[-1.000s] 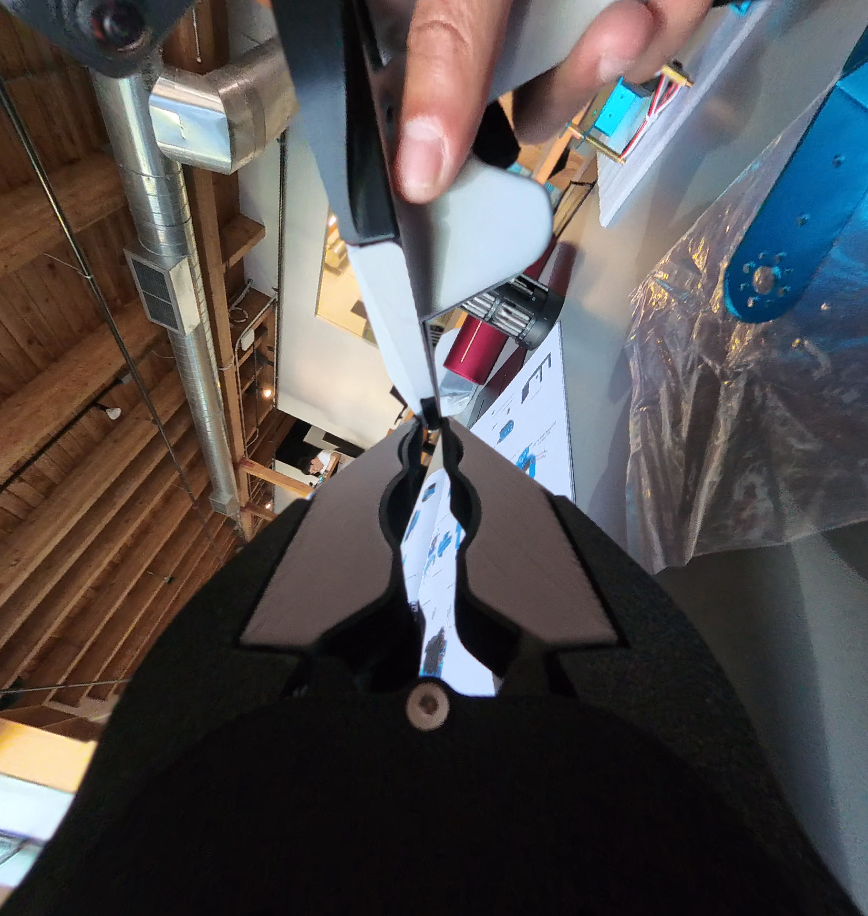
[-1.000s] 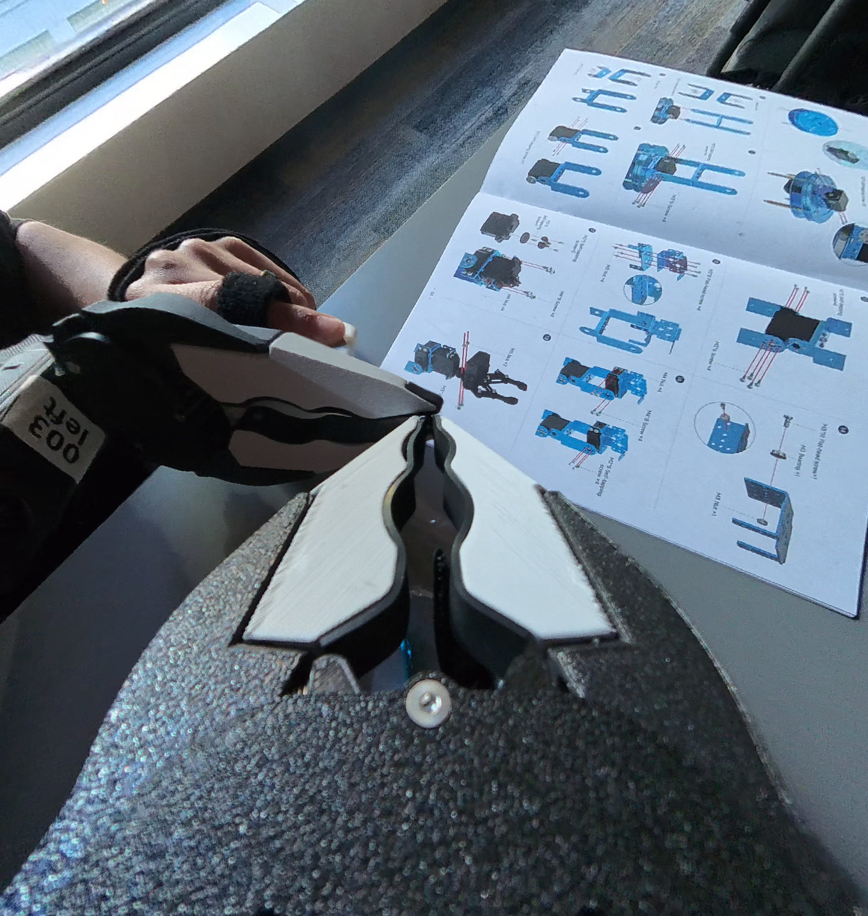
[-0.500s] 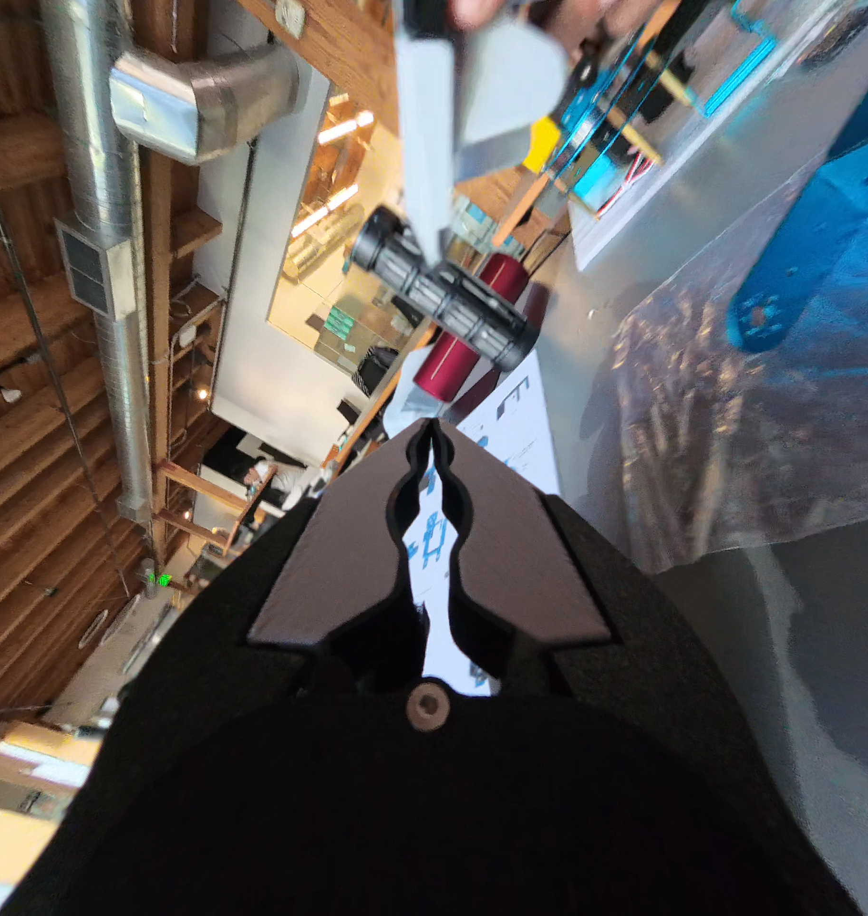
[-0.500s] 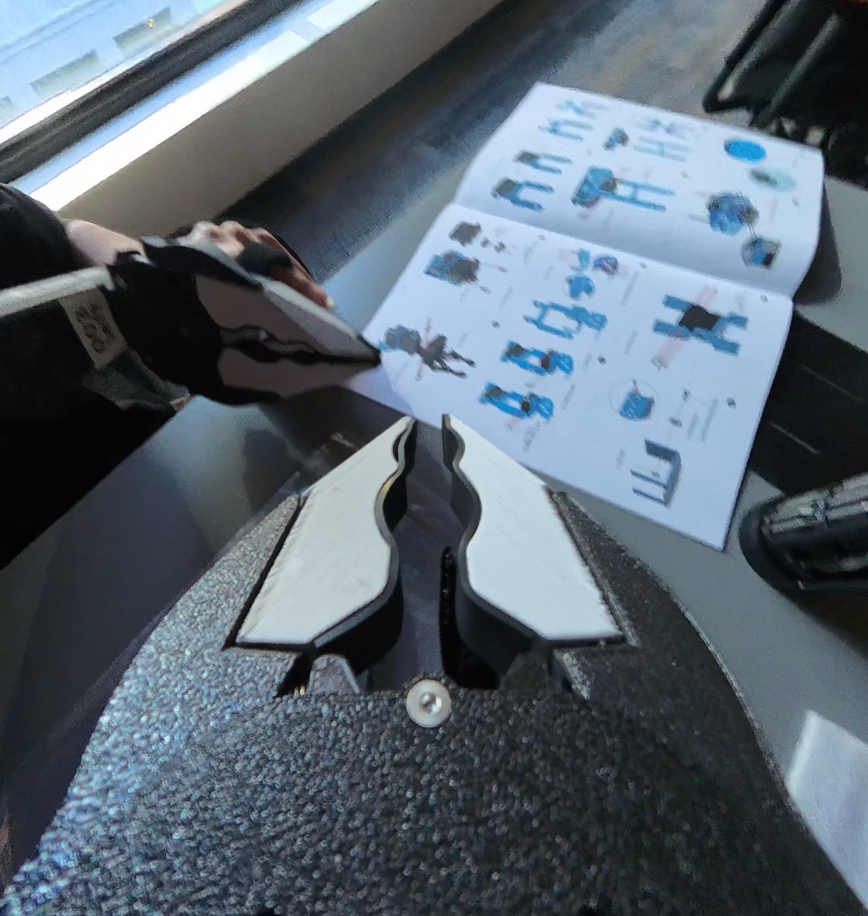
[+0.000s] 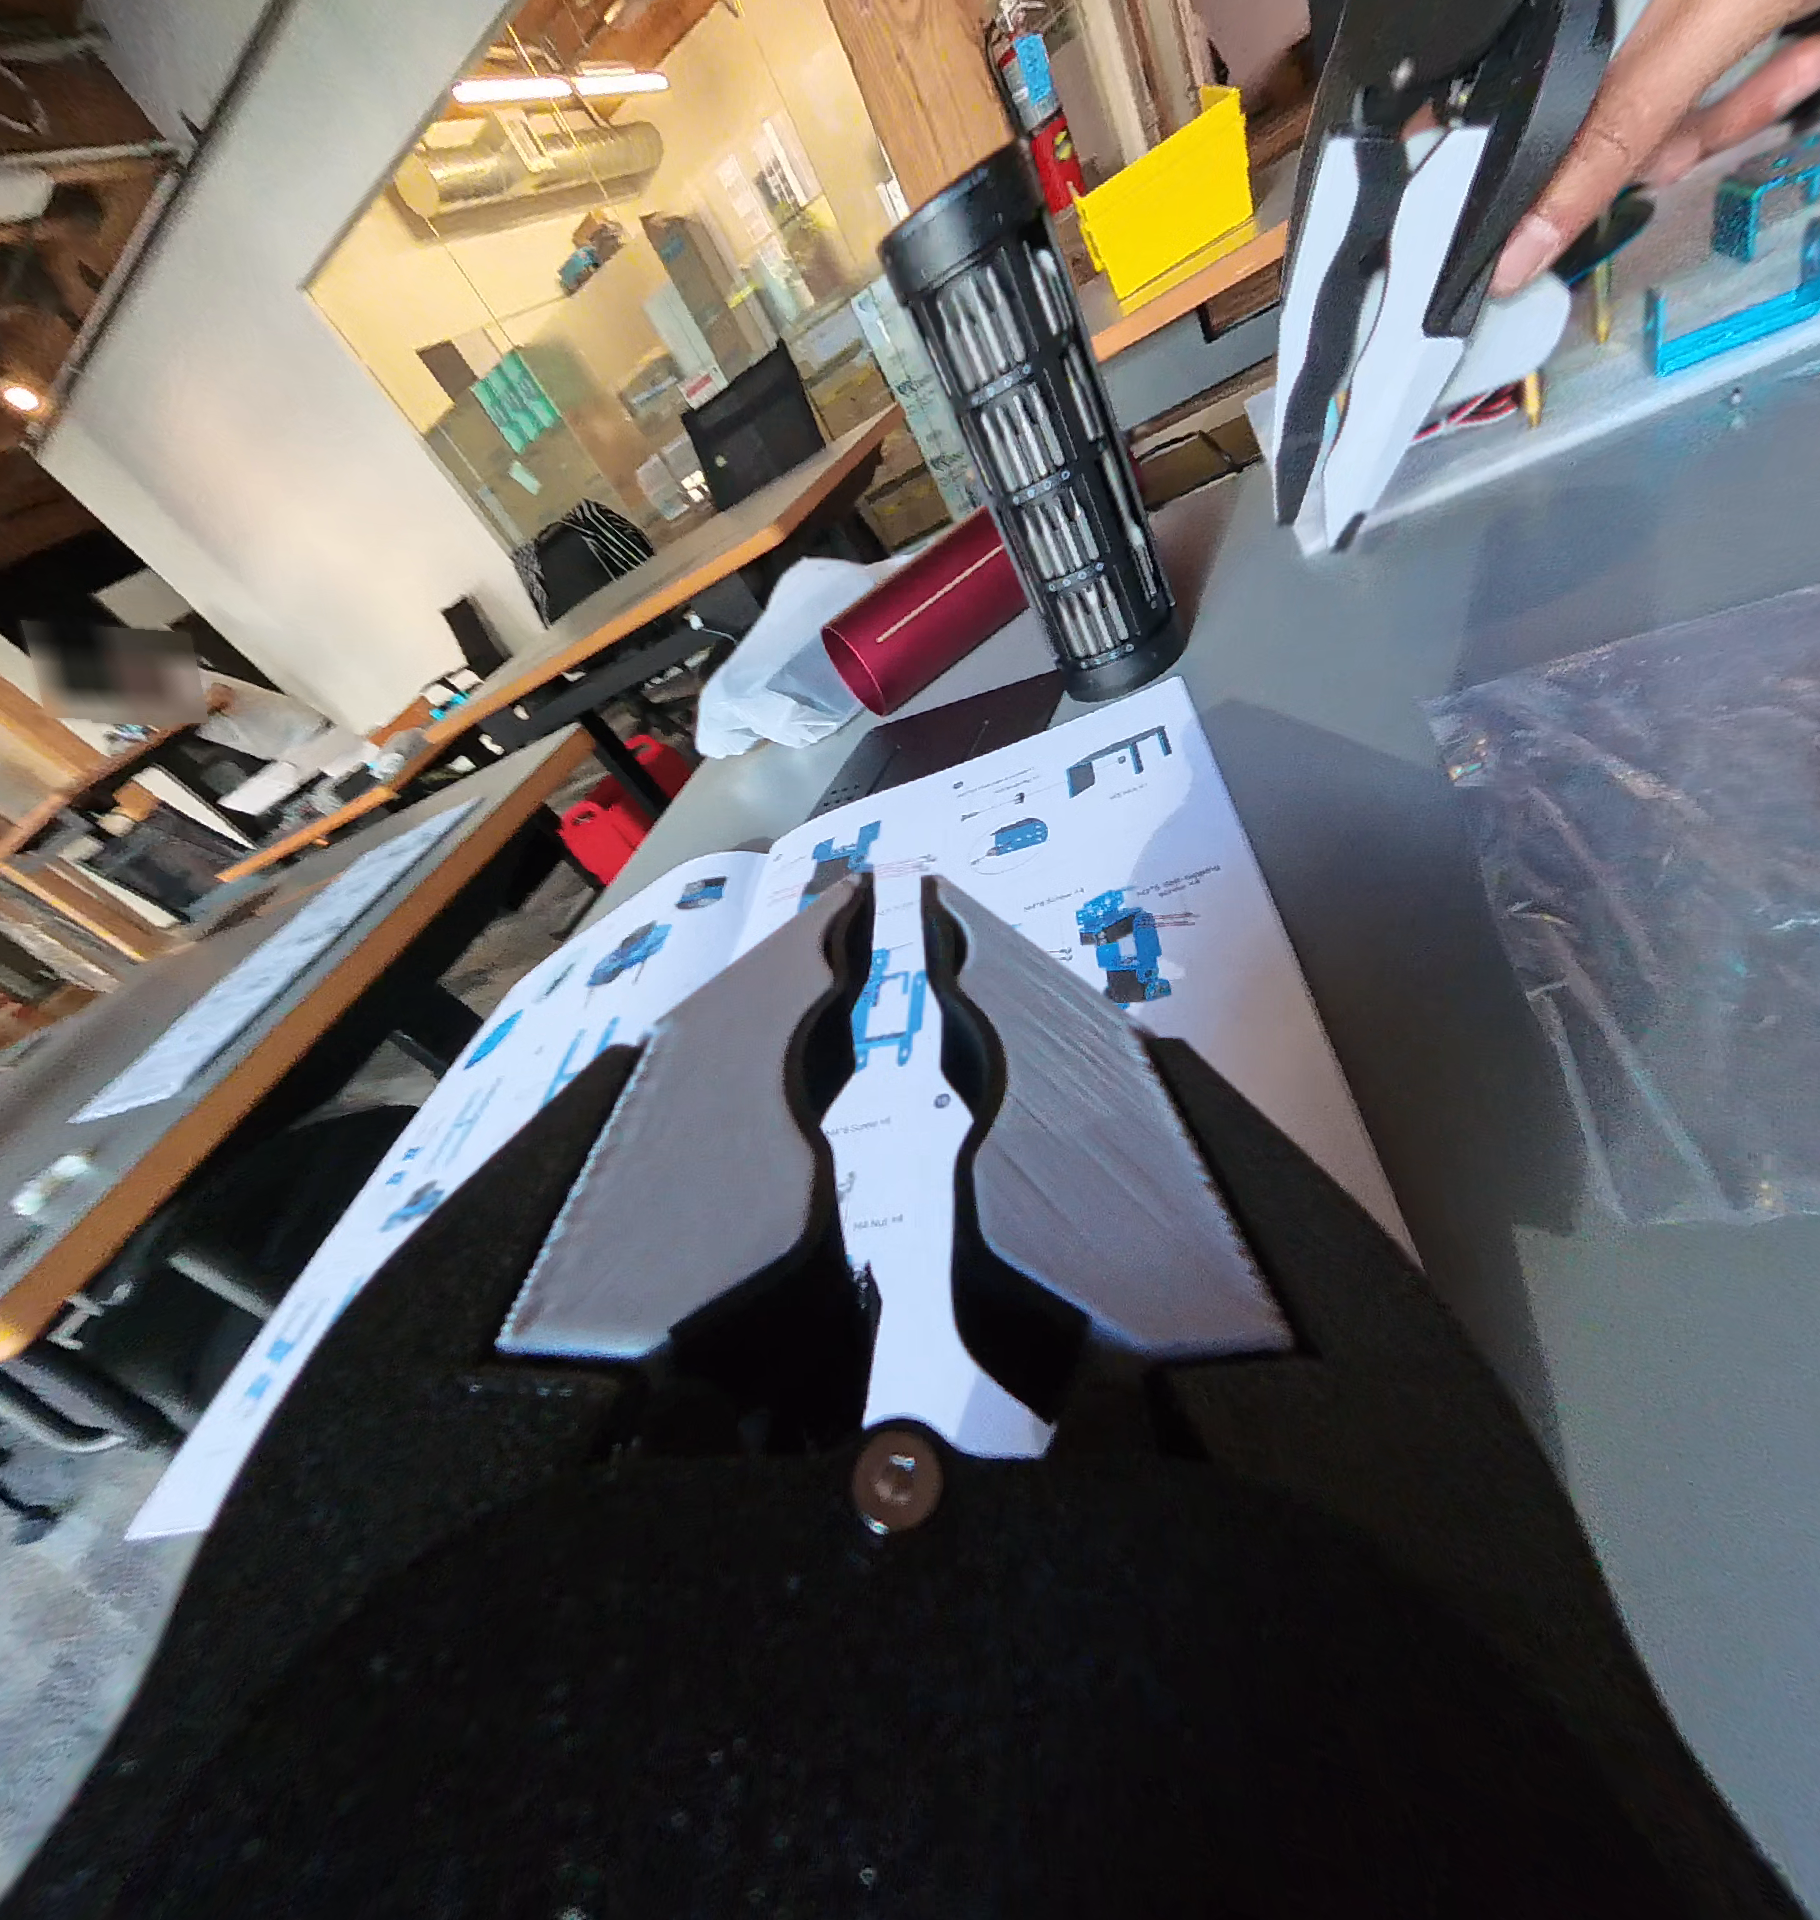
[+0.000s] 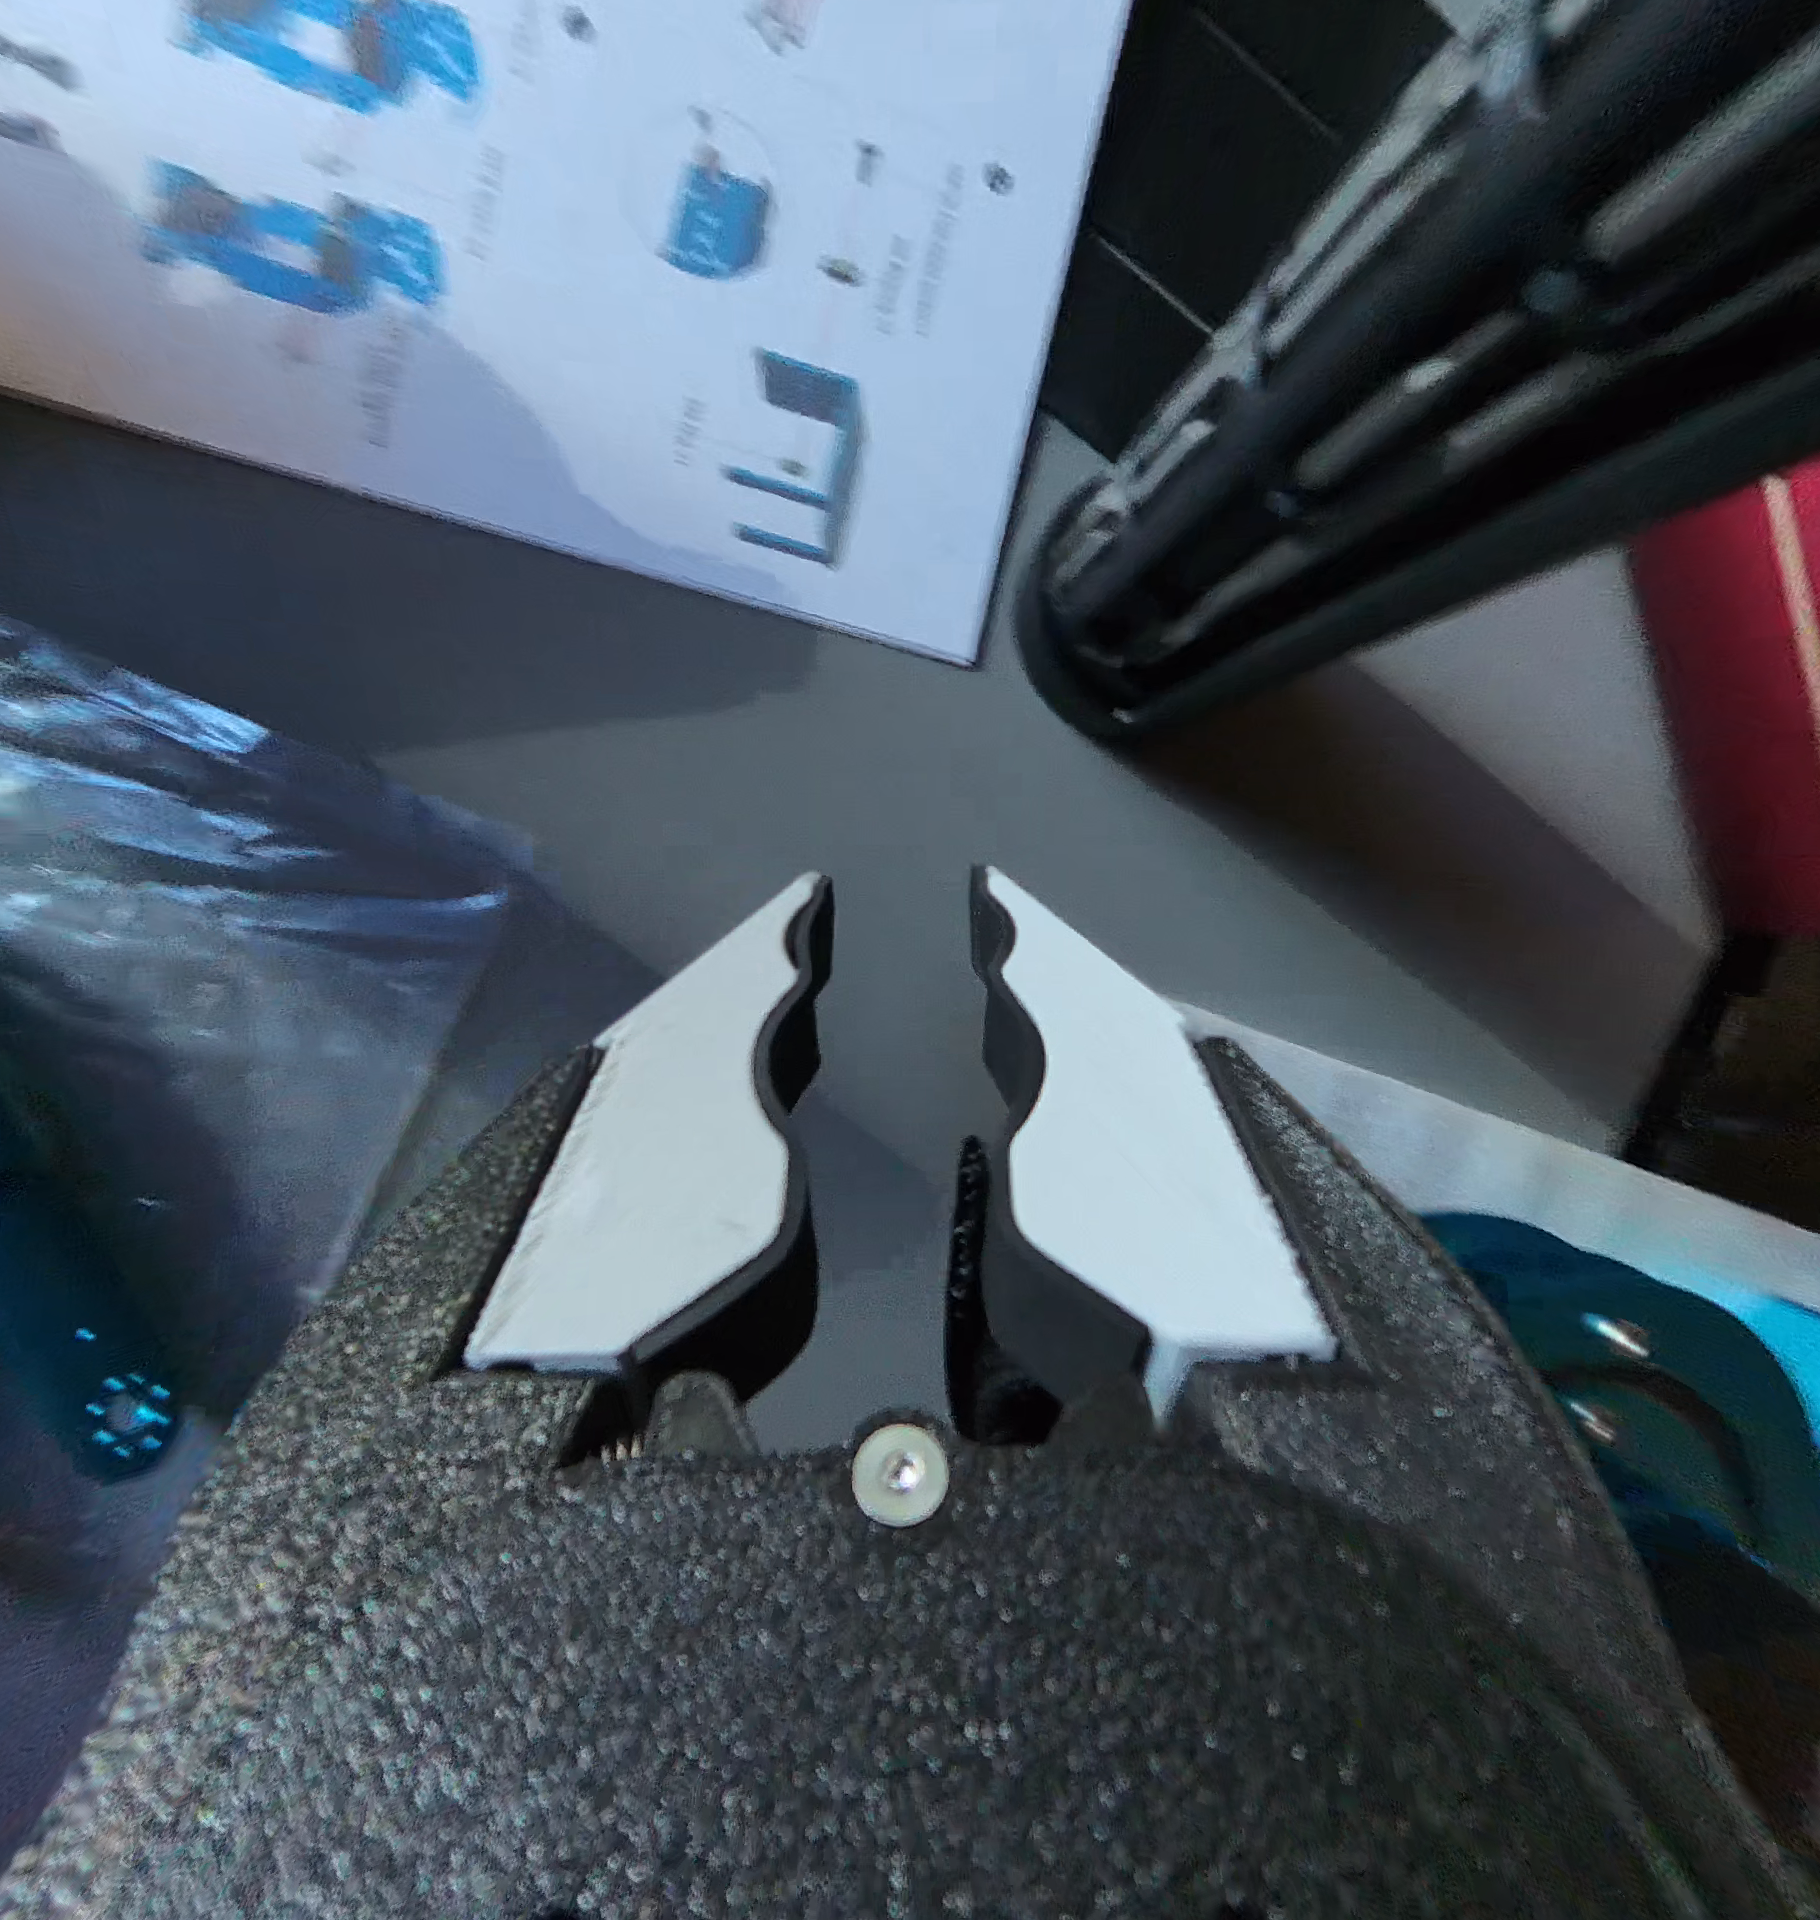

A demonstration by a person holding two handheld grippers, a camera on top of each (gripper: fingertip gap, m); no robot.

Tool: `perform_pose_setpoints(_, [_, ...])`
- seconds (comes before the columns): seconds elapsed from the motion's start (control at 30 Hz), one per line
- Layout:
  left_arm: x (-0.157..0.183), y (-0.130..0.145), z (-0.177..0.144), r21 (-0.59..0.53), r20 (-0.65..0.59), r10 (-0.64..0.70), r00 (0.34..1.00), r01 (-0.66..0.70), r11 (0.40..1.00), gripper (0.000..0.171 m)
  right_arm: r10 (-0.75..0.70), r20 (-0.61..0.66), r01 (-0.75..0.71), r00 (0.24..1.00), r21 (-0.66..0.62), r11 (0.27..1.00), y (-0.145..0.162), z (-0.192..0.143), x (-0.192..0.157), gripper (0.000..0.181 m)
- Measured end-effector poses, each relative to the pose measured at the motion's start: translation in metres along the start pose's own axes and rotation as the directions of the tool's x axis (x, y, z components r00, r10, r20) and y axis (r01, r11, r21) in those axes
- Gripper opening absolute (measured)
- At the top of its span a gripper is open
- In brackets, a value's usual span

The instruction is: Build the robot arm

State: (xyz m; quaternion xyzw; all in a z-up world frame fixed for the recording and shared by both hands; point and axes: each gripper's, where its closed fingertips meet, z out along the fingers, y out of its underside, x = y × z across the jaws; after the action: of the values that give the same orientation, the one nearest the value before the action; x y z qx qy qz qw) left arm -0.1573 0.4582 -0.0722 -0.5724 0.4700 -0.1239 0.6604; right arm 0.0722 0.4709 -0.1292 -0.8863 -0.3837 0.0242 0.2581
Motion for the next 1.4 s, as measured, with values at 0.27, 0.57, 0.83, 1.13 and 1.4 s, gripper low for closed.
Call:
perform_pose_setpoints(0.27, [0.001,0.01,-0.003,-0.013,-0.097,-0.093,0.991,0.092,0.996,0.017,0.085,-0.024,-0.088,0.996,-0.305,0.948,0.091,-0.069,0.005,0.025])
perform_pose_setpoints(0.57, [-0.003,0.015,-0.005,-0.02,-0.103,-0.152,0.983,0.151,0.988,0.017,0.188,0.029,-0.173,0.982,-0.283,0.943,0.154,-0.064,0.0,0.009])
perform_pose_setpoints(0.83, [-0.004,0.019,-0.005,-0.023,-0.143,-0.228,0.963,0.227,0.974,0.019,0.095,0.034,-0.08,0.995,-0.31,0.947,0.159,-0.053,-0.002,0.002])
perform_pose_setpoints(1.13, [0.0,0.019,-0.004,-0.025,-0.146,-0.199,0.969,0.198,0.98,0.019,0.122,0.044,-0.101,0.992,-0.321,0.941,0.163,-0.052,-0.003,0.004])
perform_pose_setpoints(1.4, [0.001,0.019,-0.004,-0.027,-0.138,-0.179,0.974,0.177,0.984,0.02,0.073,0.128,-0.044,0.989,-0.215,0.976,0.127,-0.035,-0.021,0.002])
